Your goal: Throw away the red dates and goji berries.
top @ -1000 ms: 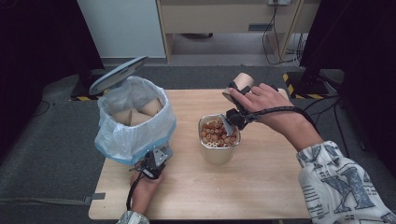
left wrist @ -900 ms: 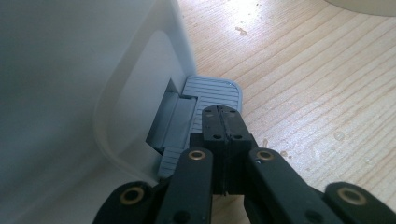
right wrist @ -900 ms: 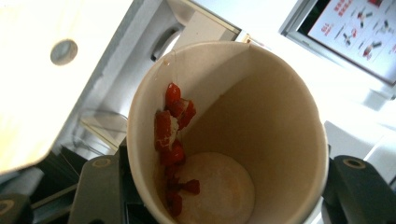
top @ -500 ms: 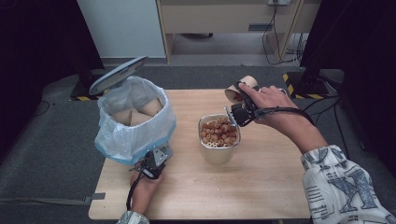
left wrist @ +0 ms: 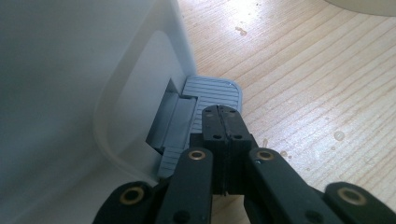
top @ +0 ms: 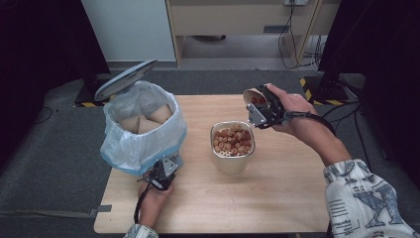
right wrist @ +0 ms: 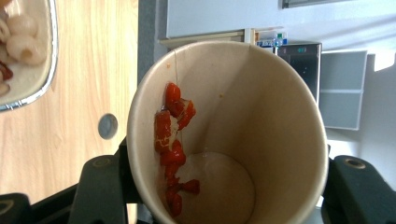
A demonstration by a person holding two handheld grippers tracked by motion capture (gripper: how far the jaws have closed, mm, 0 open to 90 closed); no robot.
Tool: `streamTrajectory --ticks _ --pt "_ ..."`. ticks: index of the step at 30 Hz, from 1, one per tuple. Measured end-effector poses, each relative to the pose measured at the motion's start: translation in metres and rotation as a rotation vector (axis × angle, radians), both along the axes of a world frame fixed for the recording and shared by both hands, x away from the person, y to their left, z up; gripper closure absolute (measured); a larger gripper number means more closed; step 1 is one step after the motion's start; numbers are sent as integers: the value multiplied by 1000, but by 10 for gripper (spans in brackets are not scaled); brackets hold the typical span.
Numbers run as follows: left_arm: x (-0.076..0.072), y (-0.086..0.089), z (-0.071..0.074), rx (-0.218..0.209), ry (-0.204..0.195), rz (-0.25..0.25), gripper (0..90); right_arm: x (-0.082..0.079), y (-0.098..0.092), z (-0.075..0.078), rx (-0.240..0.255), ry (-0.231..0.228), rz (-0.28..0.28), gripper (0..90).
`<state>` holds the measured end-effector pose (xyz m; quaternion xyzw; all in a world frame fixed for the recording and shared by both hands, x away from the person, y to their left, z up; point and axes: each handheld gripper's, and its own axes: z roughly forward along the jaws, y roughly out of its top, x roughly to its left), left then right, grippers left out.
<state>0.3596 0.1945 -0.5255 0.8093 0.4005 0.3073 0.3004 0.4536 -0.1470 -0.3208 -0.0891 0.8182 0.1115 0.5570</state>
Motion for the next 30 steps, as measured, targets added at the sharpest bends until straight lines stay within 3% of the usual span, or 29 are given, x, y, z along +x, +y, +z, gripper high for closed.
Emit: streamTrajectory --ticks 1,4,5,6,7,8,13,21,30 --pt "0 0 0 0 0 0 891 1 -2 2 38 18 -4 392" --pt "0 0 0 0 0 -1 891 2 -4 4 67 36 -5 392" --pt "0 0 0 -2 0 2 891 3 -6 6 105 58 -8 392" --pt "0 0 0 -2 0 2 891 3 -6 6 105 58 -8 392" --pt "0 0 0 -4 1 2 891 4 -9 9 143 76 -11 392" --pt "0 0 0 -4 1 2 891 4 -9 9 143 76 -11 392" --pt "0 0 0 -8 0 3 891 7 -17 16 248 140 -12 390" --pt "0 0 0 -7 0 2 891 11 -28 18 344 205 -17 388" --pt "0 0 0 -8 0 2 891 13 -38 19 415 256 -19 385"
